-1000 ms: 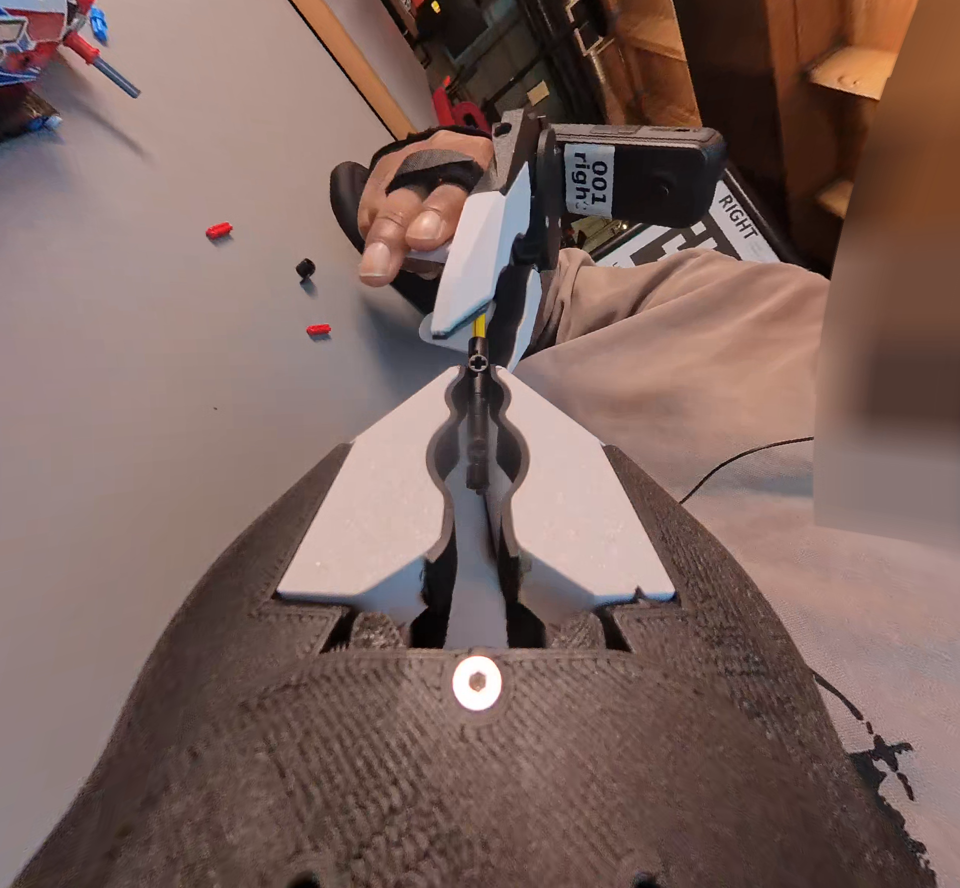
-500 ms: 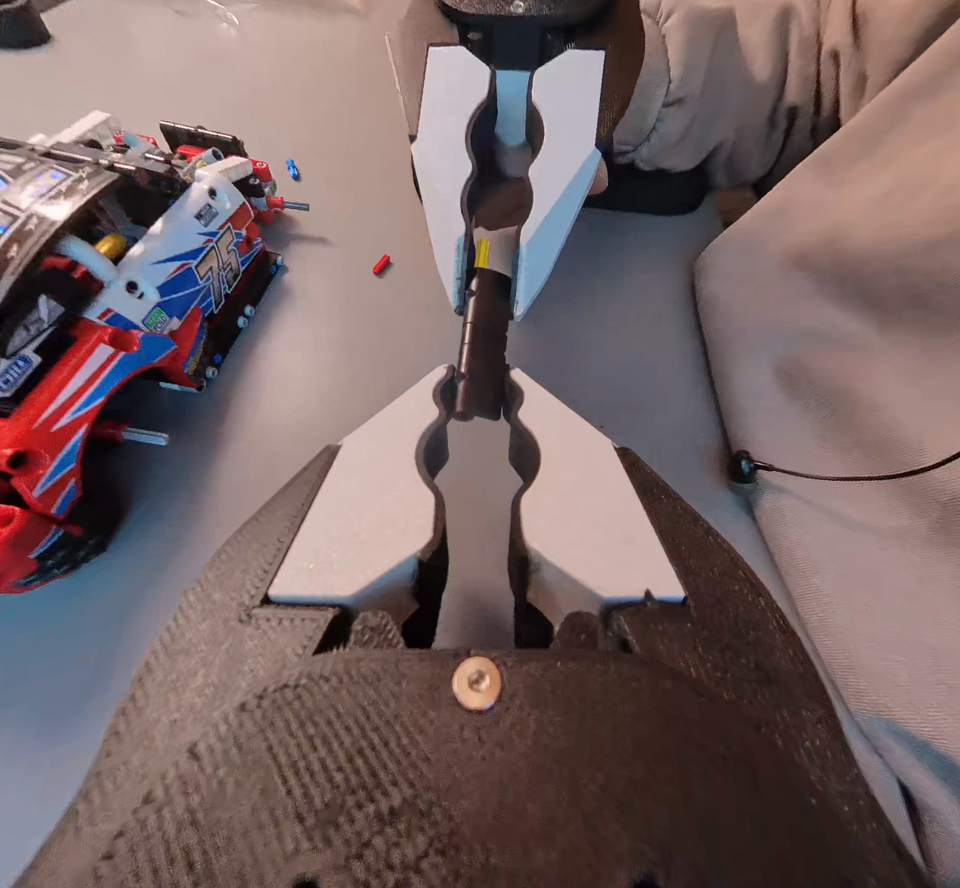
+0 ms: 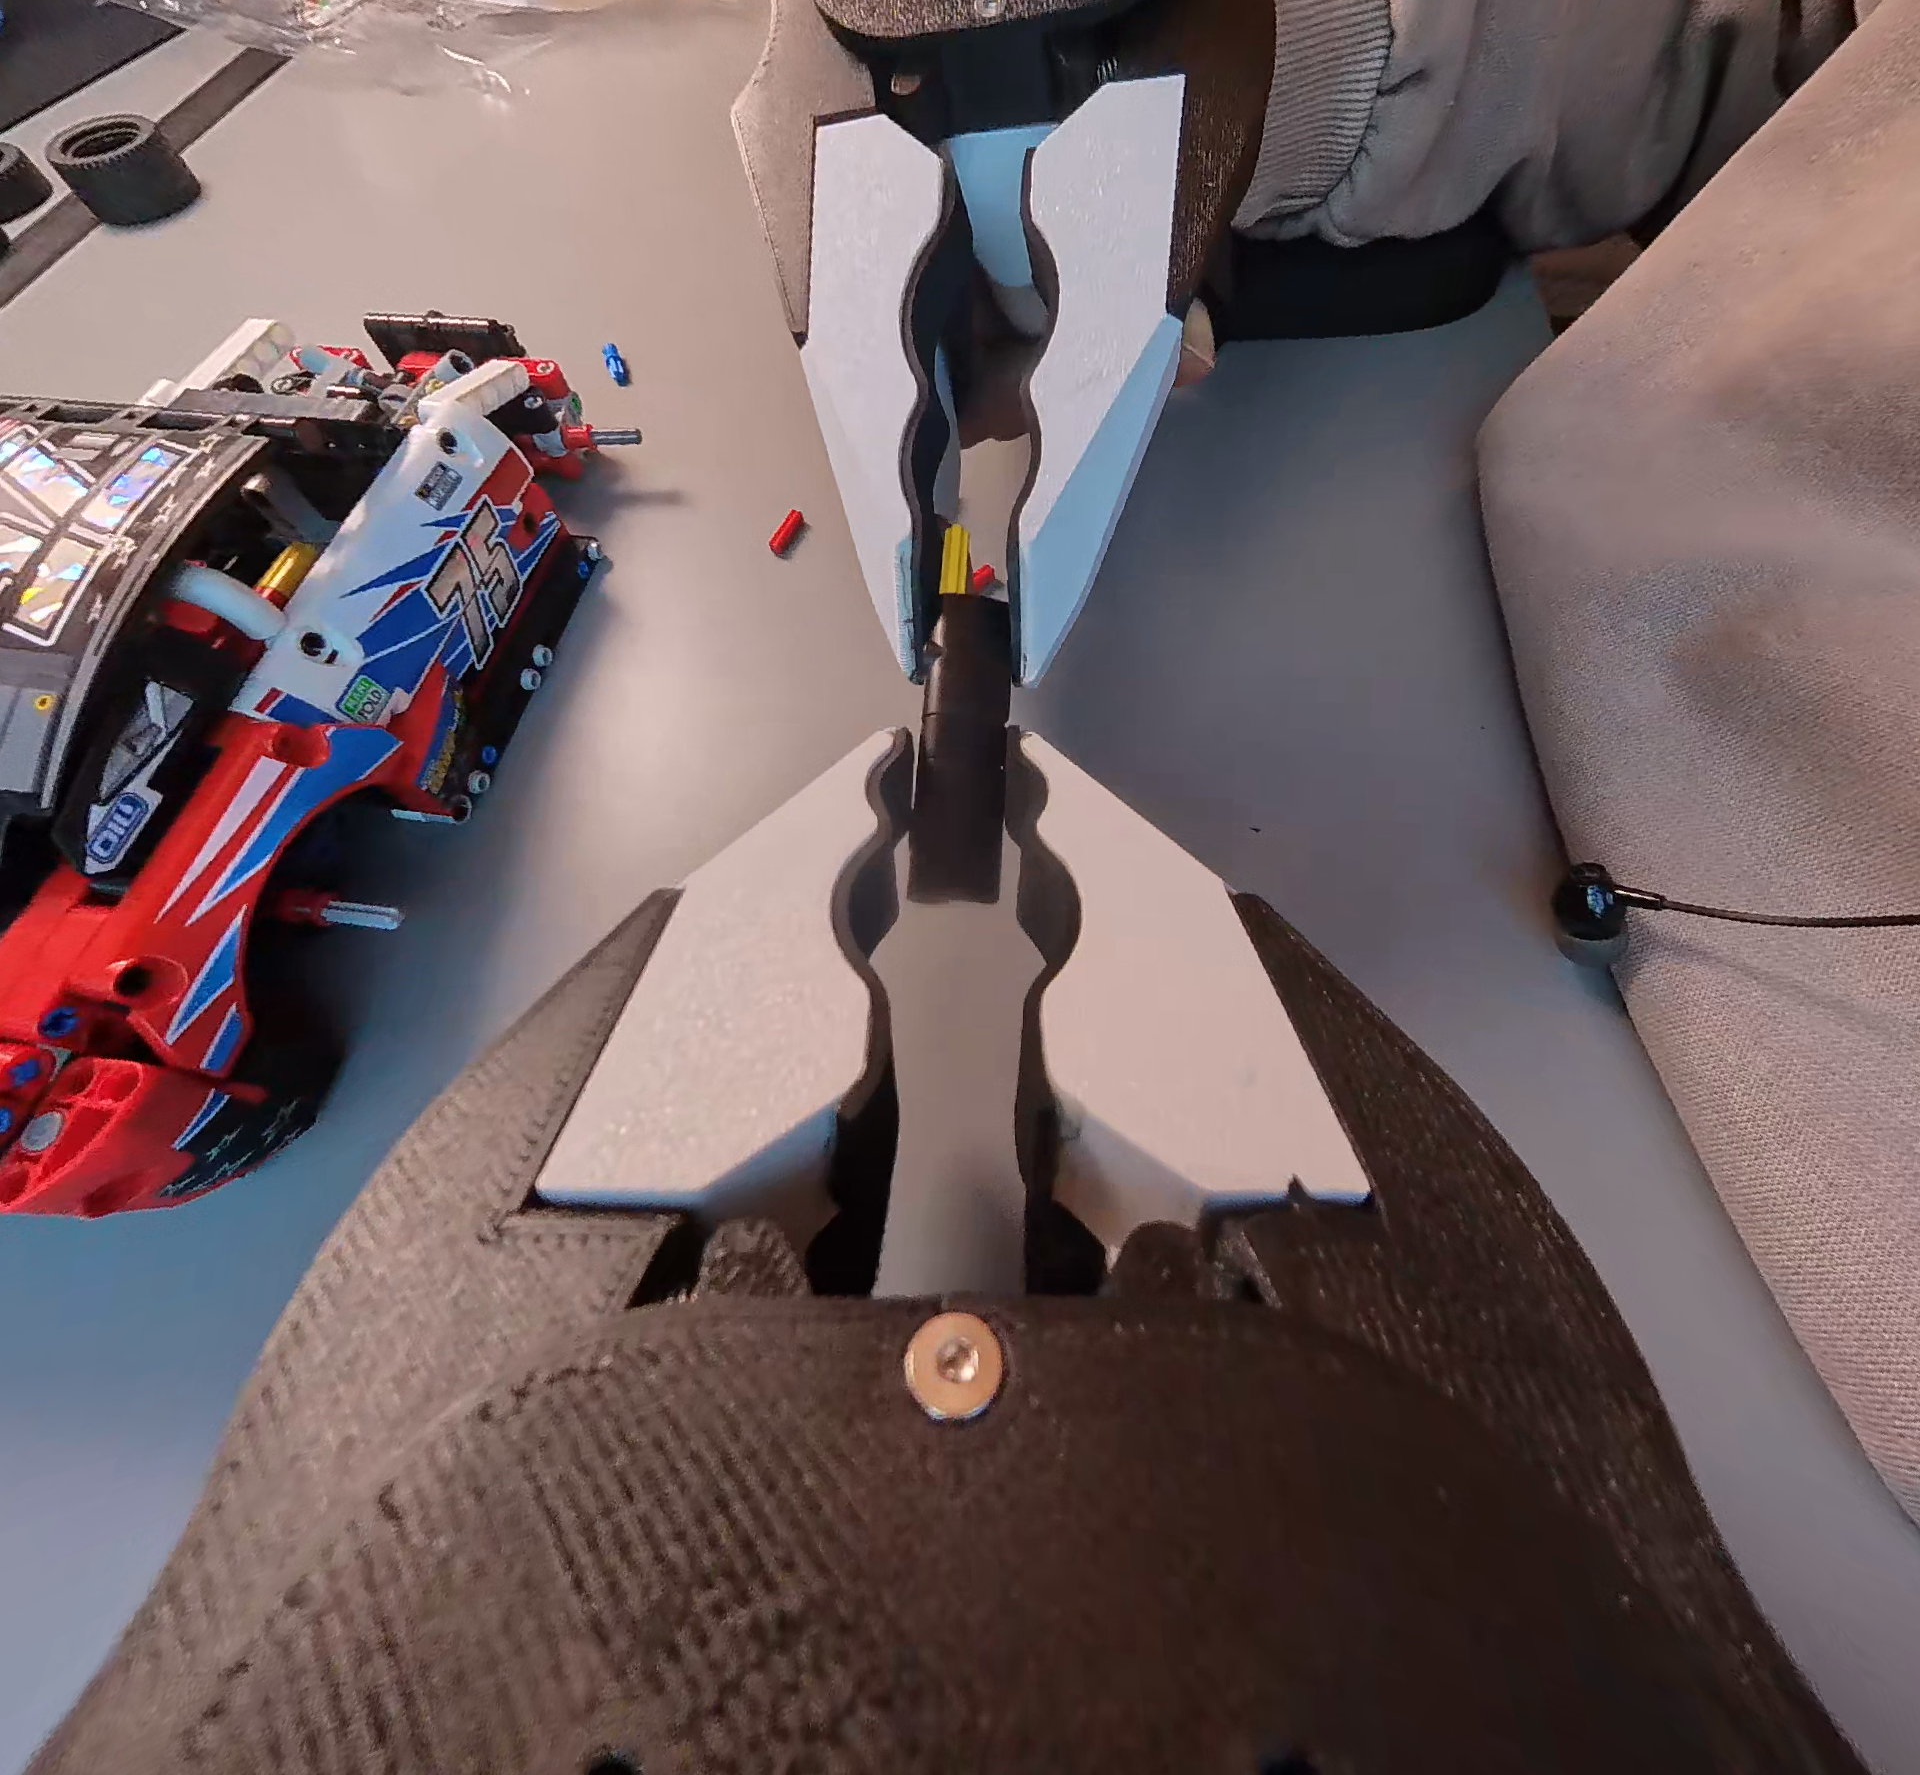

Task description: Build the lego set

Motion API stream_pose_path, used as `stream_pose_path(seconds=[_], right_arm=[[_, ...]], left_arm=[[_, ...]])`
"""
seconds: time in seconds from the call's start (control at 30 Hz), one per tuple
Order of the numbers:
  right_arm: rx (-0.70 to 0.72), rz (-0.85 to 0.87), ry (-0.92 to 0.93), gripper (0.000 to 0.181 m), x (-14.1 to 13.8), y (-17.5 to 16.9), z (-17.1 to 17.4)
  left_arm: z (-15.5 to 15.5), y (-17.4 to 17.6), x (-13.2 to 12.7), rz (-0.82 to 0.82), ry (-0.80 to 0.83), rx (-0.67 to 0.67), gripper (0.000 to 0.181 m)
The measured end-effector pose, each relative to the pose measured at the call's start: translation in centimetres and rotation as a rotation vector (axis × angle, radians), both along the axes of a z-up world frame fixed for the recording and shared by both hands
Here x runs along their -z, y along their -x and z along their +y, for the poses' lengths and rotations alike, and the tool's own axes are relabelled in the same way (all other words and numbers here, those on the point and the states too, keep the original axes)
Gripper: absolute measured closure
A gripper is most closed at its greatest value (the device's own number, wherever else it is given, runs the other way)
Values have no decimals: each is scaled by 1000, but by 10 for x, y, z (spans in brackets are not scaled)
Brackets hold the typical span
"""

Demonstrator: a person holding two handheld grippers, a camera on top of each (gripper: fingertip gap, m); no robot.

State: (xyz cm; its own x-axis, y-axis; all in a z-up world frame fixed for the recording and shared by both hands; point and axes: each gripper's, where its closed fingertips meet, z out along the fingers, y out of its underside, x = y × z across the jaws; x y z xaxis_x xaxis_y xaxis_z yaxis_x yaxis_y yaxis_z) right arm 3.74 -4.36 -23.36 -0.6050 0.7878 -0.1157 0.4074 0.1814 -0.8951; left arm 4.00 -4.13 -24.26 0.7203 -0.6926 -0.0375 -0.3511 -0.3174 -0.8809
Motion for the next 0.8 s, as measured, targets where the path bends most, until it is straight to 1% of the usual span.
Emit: stream_pose_path(seconds=[0.1,0.17,0.23,0.3,0.33,0.4,0.5,0.6,0.8], right_arm=[[6,21,-40,166,-4,-3,7],[64,52,-113,161,-15,-9,32],[126,24,-148,162,-20,-23,63],[166,-74,-239,162,-5,-44,88],[167,-119,-275,162,4,-55,95],[154,-194,-309,162,20,-72,96],[136,-241,-378,162,39,-81,96],[110,-255,-402,162,45,-76,93],[-11,-354,-518,164,49,-71,92]], left_arm=[[1,1,-1,0,11,-7,166],[2,7,1,10,31,-23,167],[1,11,4,-1,55,-41,167],[1,14,7,-2,80,-53,167],[1,13,9,-5,97,-49,167],[0,10,11,-28,126,-44,167],[-1,4,12,-73,171,-32,167],[-2,1,17,-62,191,-24,167],[-4,-1,23,-46,214,-28,167]])
